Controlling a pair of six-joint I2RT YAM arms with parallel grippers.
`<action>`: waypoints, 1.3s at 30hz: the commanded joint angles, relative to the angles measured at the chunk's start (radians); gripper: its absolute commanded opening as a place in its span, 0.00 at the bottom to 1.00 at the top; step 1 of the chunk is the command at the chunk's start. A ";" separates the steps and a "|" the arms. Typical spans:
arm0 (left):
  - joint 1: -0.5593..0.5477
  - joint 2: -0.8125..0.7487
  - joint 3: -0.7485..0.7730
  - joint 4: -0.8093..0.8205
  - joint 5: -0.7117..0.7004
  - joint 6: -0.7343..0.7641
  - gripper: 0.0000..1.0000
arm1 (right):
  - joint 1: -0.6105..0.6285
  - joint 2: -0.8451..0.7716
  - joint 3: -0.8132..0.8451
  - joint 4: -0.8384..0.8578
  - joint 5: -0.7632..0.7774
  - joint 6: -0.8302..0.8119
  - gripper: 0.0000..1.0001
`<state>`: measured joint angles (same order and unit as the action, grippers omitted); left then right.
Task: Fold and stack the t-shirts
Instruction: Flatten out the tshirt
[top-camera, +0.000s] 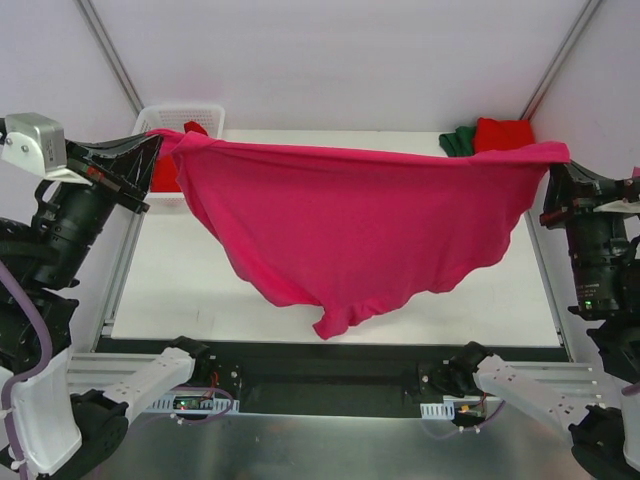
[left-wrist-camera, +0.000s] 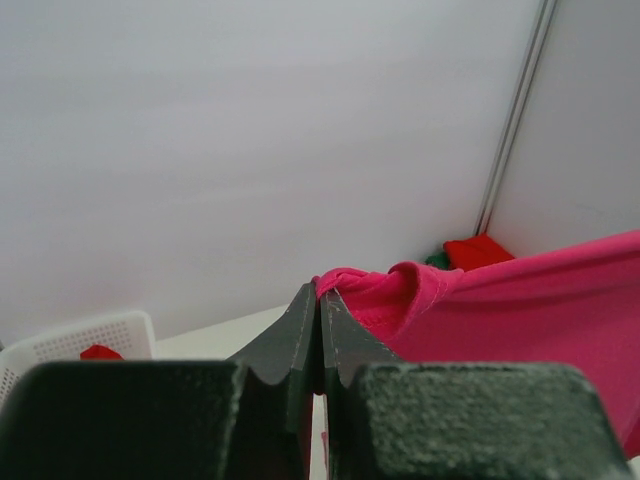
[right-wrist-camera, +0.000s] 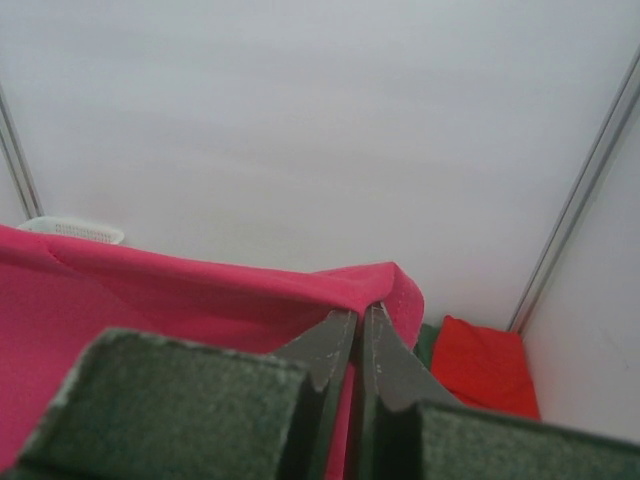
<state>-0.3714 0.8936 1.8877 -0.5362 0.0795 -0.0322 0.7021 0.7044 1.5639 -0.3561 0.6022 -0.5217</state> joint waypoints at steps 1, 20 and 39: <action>0.008 0.056 -0.004 0.022 -0.023 0.023 0.00 | -0.001 0.033 -0.036 0.060 0.070 -0.037 0.01; 0.124 0.550 0.085 0.305 0.104 0.051 0.00 | -0.358 0.474 0.005 0.204 -0.182 0.187 0.01; 0.221 0.103 -0.699 0.375 0.362 -0.339 0.00 | -0.325 0.077 -0.343 -0.059 -0.429 0.415 0.01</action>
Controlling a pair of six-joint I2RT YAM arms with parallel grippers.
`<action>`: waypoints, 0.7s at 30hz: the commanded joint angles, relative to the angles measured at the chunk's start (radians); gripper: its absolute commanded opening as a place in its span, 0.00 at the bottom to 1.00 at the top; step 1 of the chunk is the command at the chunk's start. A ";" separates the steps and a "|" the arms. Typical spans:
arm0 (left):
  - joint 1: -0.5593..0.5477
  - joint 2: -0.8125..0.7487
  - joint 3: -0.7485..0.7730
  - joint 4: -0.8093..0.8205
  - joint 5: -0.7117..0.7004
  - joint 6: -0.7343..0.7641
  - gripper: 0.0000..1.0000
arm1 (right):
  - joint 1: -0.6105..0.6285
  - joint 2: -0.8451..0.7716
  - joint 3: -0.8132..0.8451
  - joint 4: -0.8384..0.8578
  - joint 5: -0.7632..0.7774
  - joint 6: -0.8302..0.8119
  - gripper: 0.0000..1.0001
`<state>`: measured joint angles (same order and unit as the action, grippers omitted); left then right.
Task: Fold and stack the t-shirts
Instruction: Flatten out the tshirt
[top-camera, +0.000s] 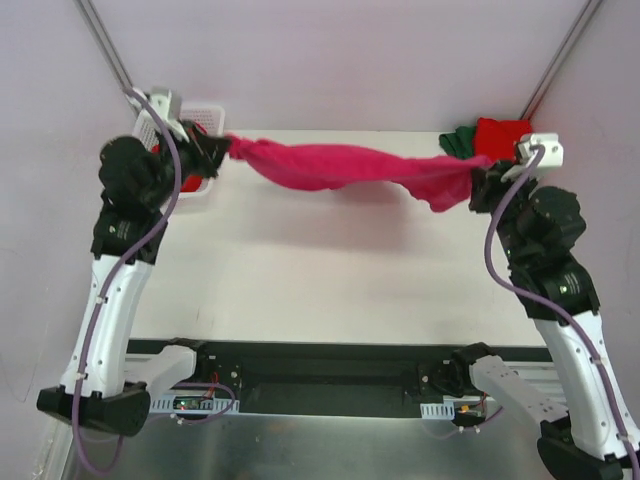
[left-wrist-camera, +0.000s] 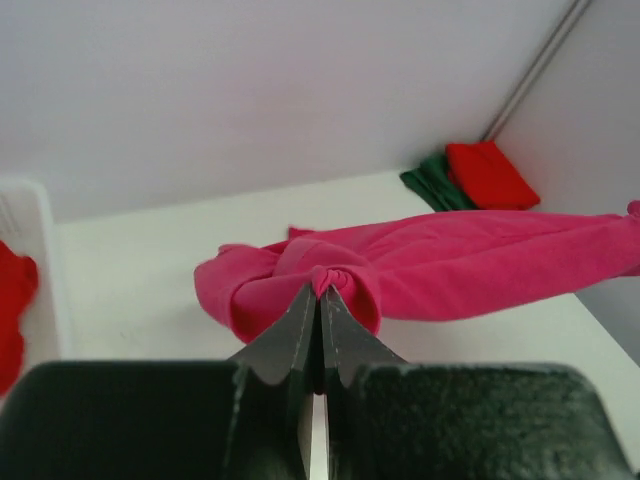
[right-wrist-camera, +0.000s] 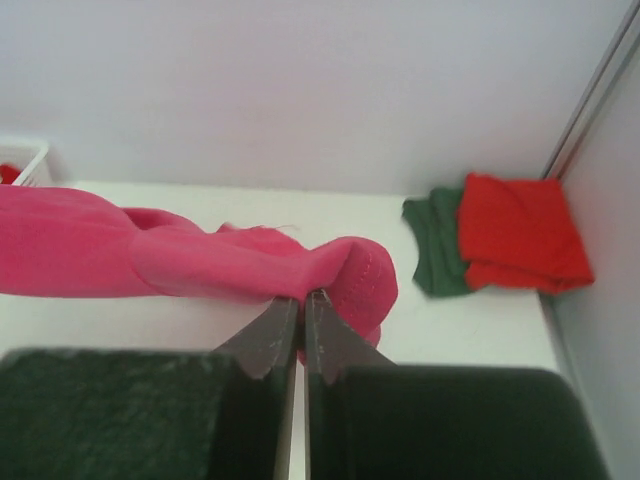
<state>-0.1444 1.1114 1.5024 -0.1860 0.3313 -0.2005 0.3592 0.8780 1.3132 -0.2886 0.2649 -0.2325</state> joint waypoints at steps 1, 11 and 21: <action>-0.010 -0.143 -0.387 0.031 0.136 -0.198 0.00 | 0.021 -0.120 -0.116 -0.162 -0.128 0.140 0.01; -0.057 -0.344 -0.795 0.022 0.192 -0.356 0.17 | 0.052 -0.099 -0.189 -0.539 -0.556 0.177 0.33; -0.058 -0.322 -0.726 -0.023 0.218 -0.313 0.99 | 0.098 -0.109 -0.223 -0.531 -0.376 0.167 0.98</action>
<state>-0.1970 0.7895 0.7143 -0.2237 0.5213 -0.5323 0.4538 0.7898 1.0801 -0.8349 -0.1871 -0.0681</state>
